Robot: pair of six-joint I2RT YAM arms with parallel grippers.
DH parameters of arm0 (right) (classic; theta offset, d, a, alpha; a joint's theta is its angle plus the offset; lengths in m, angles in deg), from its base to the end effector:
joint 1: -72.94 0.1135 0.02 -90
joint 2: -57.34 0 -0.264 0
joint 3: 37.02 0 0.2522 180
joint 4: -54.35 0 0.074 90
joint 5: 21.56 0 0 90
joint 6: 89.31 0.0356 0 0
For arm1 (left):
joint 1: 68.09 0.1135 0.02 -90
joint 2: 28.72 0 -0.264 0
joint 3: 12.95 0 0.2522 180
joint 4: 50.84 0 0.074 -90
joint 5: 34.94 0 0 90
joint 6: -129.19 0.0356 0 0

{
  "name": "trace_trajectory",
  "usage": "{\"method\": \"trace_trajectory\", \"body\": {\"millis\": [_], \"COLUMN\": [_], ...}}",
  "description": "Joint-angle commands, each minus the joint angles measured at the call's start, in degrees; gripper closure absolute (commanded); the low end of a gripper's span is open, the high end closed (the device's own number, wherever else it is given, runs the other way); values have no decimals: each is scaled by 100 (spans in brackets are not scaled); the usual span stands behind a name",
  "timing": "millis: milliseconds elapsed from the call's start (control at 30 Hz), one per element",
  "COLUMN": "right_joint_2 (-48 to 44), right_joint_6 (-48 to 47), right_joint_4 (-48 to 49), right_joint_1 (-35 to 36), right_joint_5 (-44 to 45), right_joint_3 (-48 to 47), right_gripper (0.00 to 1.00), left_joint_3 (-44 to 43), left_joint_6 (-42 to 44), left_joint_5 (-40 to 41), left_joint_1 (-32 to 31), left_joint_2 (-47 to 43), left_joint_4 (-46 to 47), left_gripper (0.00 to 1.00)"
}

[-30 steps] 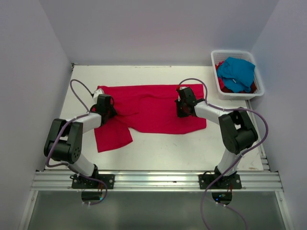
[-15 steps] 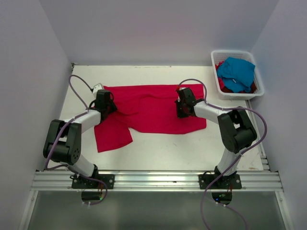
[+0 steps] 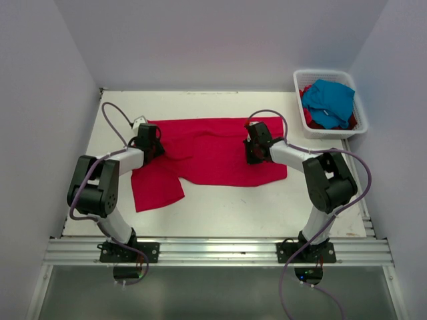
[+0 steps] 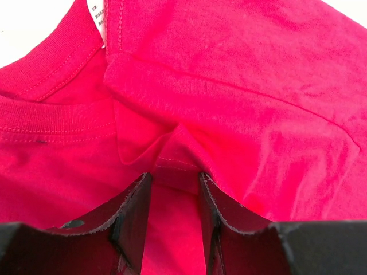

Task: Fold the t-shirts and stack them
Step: Fold the flattened tshirt in 1/3 of the way

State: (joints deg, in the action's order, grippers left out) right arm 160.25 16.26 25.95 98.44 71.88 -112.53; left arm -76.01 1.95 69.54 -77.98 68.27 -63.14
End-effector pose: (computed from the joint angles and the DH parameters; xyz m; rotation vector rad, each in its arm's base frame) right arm 0.3299 0.1550 0.1642 -0.1976 2.5472 0.2039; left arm 0.3329 -0.0490 0.1564 -0.6705 2.2496 -0.1035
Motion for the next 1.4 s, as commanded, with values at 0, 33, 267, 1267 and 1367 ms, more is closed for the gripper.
{"method": "trace_trajectory", "body": {"millis": [0, 33, 267, 1267, 1367], "right_joint_2": [-8, 9, 1, 36, 45], "right_joint_6": [-72, -63, -63, -81, -81], "right_joint_4": [-13, -13, -13, -40, -48], "right_joint_1": [34, 34, 43, 26, 34], "right_joint_5": [-1, -1, -1, 7, 7], "right_joint_3": [-135, -135, -126, -161, -170], "right_gripper": [100, 100, 100, 100, 100], "left_joint_3": [-247, -256, -326, -291, -273], "left_joint_6": [93, 111, 137, 216, 208], "left_joint_5": [160, 169, 204, -147, -156], "left_joint_1": [22, 31, 84, 172, 172], "left_joint_2": [101, 118, 285, 206, 101], "left_joint_4": [189, 197, 206, 523, 444], "left_gripper": [58, 58, 57, 77, 80]}}
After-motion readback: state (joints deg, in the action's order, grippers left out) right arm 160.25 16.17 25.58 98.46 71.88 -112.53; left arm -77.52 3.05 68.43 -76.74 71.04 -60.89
